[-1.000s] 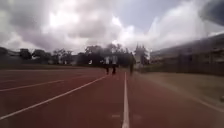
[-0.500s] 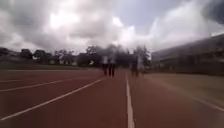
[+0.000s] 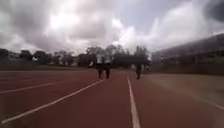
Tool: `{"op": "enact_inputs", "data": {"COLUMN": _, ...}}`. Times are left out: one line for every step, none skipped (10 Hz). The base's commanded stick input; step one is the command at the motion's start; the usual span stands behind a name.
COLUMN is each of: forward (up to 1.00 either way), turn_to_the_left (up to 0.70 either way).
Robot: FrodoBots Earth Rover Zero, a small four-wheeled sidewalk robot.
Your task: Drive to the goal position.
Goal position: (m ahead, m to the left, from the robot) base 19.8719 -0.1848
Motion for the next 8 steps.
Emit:
{"op": "enact_inputs", "data": {"forward": 0.7, "turn_to_the_left": 0.0}}
{"op": "enact_inputs", "data": {"forward": 0.7, "turn_to_the_left": 0.0}}
{"op": "enact_inputs", "data": {"forward": 0.7, "turn_to_the_left": 0.0}}
{"op": "enact_inputs", "data": {"forward": 0.7, "turn_to_the_left": 0.0}}
{"op": "enact_inputs", "data": {"forward": 0.7, "turn_to_the_left": 0.0}}
{"op": "enact_inputs", "data": {"forward": 0.7, "turn_to_the_left": 0.0}}
{"op": "enact_inputs", "data": {"forward": 0.7, "turn_to_the_left": 0.0}}
{"op": "enact_inputs", "data": {"forward": 0.7, "turn_to_the_left": 0.0}}
